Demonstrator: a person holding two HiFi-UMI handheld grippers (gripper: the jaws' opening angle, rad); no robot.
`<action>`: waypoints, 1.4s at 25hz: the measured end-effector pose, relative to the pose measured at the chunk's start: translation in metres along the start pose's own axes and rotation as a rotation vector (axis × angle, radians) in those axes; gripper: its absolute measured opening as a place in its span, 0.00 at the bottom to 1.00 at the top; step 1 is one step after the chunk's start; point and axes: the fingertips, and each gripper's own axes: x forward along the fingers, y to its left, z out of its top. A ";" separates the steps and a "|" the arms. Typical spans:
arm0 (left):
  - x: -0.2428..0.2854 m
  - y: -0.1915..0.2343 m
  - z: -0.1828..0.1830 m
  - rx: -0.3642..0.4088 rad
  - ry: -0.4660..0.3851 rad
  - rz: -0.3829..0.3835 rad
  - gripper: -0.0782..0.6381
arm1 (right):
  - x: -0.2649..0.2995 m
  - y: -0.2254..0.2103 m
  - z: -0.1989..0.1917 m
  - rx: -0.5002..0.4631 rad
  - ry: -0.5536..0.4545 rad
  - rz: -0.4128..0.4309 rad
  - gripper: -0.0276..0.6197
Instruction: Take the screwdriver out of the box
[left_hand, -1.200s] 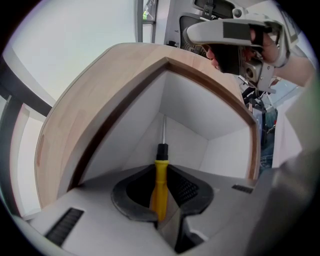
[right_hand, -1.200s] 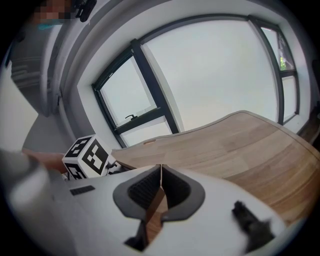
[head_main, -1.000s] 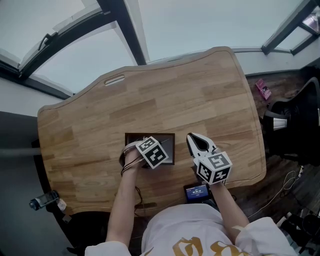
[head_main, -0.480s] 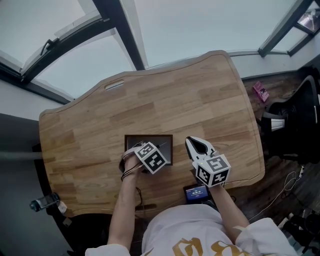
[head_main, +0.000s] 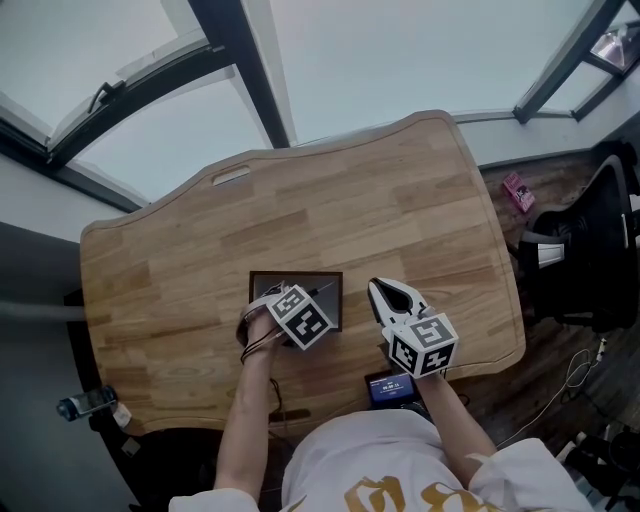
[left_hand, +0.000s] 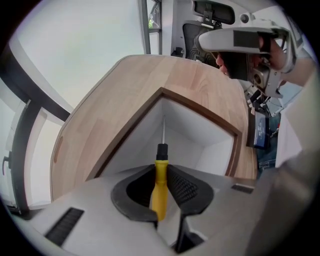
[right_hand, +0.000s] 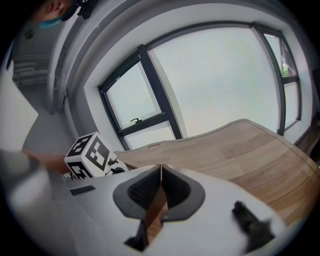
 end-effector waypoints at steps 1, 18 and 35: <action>-0.001 -0.001 0.001 0.000 -0.001 0.001 0.22 | -0.001 0.000 0.001 -0.001 -0.002 -0.002 0.09; -0.036 -0.003 0.000 -0.134 -0.128 0.061 0.22 | -0.027 0.008 0.013 -0.025 -0.049 -0.002 0.09; -0.104 -0.001 -0.002 -0.302 -0.380 0.238 0.22 | -0.058 0.030 0.029 -0.075 -0.107 0.019 0.09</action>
